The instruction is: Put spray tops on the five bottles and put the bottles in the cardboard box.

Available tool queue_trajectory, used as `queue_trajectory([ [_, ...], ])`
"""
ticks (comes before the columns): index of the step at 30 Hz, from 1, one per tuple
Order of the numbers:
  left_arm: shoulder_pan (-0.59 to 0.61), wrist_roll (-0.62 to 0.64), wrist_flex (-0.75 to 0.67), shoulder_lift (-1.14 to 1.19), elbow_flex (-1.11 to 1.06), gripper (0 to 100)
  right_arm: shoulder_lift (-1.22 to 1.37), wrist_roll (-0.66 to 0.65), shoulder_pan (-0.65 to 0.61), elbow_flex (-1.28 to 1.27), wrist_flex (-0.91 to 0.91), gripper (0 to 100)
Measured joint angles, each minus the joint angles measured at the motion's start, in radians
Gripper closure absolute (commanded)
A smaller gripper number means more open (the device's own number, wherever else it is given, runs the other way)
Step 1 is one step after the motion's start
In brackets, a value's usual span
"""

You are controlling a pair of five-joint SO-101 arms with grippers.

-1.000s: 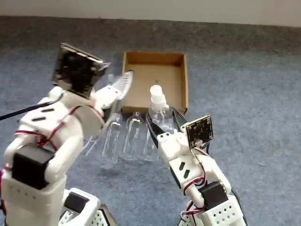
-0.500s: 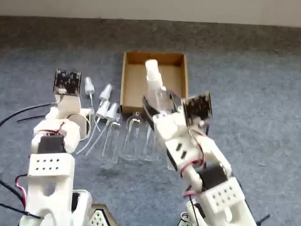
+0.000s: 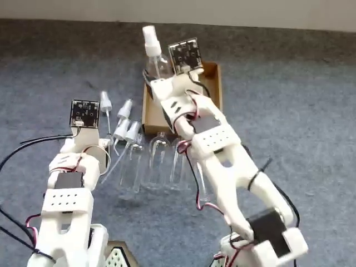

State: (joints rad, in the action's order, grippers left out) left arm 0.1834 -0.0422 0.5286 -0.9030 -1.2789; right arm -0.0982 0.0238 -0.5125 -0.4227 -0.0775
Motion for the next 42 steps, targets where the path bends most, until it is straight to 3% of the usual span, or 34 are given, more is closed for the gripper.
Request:
queue_trajectory([
  [7,0.000,0.000,-0.003,0.000,0.000,85,0.253,0.000,0.000,0.025,0.416,99.5],
  [13,0.000,0.000,-0.003,0.000,0.000,85,0.462,0.000,0.015,0.071,0.580,99.5],
  [28,-0.014,0.000,-0.006,0.000,-0.020,85,0.721,0.000,0.048,0.318,0.611,99.5],
  [42,-0.014,0.000,-0.006,0.000,-0.020,85,0.809,0.003,0.057,0.350,0.612,99.5],
])
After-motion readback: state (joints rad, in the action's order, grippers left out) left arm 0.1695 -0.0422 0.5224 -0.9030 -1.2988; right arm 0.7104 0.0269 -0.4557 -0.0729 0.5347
